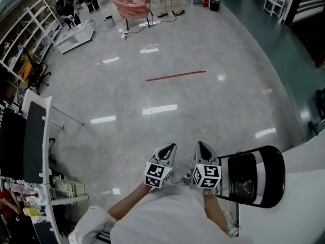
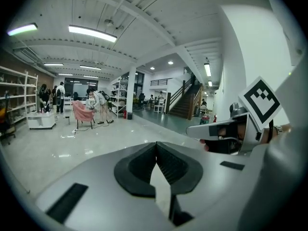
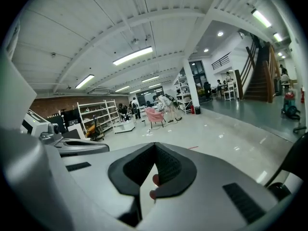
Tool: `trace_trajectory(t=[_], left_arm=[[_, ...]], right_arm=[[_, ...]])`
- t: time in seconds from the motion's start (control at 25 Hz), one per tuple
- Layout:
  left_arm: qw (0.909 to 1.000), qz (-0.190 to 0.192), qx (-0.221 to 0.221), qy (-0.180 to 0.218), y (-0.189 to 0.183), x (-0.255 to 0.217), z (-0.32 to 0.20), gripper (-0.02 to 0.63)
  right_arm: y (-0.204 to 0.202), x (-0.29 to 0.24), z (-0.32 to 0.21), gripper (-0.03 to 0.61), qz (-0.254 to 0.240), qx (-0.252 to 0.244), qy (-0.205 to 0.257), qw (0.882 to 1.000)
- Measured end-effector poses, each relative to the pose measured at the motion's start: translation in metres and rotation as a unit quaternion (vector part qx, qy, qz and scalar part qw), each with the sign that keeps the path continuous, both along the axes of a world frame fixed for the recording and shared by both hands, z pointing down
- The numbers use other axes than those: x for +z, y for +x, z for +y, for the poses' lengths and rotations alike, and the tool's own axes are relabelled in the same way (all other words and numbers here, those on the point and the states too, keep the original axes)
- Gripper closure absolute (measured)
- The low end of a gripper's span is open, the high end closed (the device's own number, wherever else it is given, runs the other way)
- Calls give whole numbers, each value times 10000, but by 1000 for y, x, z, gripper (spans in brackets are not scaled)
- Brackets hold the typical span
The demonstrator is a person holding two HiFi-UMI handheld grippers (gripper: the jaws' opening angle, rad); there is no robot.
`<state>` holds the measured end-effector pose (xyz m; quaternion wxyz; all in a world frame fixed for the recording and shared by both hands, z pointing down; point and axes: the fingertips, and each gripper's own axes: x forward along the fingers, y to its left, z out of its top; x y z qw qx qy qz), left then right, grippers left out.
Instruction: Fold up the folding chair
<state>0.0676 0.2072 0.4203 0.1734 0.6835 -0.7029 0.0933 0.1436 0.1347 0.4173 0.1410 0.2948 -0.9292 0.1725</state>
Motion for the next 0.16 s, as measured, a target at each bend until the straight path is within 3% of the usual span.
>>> trace_trajectory(t=[0.16], left_arm=[[9999,-67,-116,-45,6,4,11,603]], right_arm=[[6,11,8,575,58,-118,-115,9998]])
